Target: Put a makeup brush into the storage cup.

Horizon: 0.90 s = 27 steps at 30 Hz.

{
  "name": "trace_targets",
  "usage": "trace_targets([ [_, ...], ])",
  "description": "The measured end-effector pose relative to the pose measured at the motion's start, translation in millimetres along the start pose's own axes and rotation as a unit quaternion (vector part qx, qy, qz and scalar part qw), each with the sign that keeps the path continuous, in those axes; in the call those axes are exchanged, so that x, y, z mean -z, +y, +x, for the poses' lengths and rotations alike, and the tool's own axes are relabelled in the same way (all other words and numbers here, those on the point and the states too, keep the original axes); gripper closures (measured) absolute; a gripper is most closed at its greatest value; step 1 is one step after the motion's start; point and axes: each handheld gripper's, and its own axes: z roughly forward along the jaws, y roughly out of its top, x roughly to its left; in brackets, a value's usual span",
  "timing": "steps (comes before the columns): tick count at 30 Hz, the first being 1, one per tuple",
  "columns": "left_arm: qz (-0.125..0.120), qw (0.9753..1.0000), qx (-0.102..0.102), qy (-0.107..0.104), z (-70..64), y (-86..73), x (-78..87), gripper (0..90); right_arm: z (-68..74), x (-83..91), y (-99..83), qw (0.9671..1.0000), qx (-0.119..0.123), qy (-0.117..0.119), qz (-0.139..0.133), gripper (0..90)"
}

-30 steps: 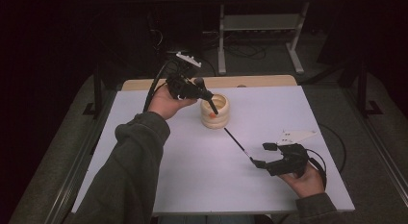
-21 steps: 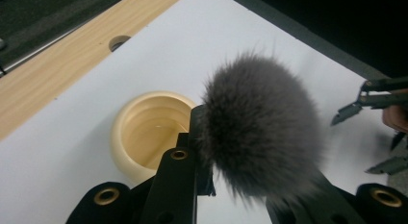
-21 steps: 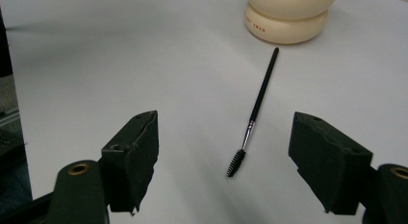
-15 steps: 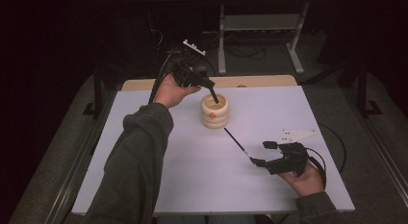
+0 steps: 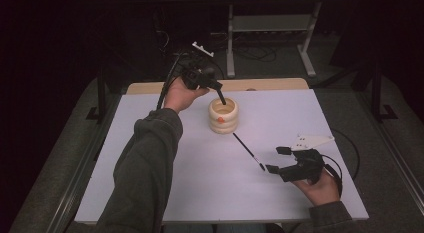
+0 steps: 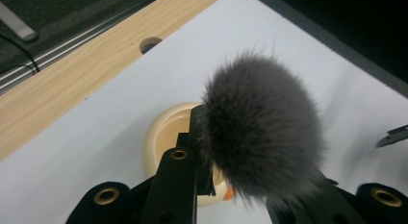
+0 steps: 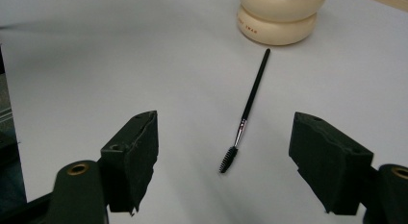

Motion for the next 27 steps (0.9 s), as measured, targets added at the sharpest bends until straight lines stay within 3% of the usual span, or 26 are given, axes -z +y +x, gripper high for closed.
trace_targets([
  [4,-0.006,0.9999,0.006,0.008,3.3,-5.2,-6.4,77.6,-0.2,-0.1,0.7,1.0000,-0.001,-0.001,-0.003,24.8],
  [12,0.008,0.9999,0.008,0.008,8.1,-16.3,-24.9,77.5,-0.5,1.6,-0.4,1.0000,0.004,-0.006,-0.003,25.6],
  [16,0.004,0.9997,0.023,0.008,8.1,-22.2,-32.2,77.5,0.0,2.8,-0.7,0.9999,0.007,-0.008,-0.006,25.7],
  [20,0.009,0.9997,0.022,0.006,10.0,-26.3,-33.8,77.5,0.0,3.1,-1.7,0.9999,0.004,-0.010,-0.003,25.7],
  [27,-0.003,0.9996,0.029,0.000,8.0,-33.5,-38.1,77.5,2.3,-1.3,-0.1,0.9999,0.010,-0.009,0.004,25.5],
])
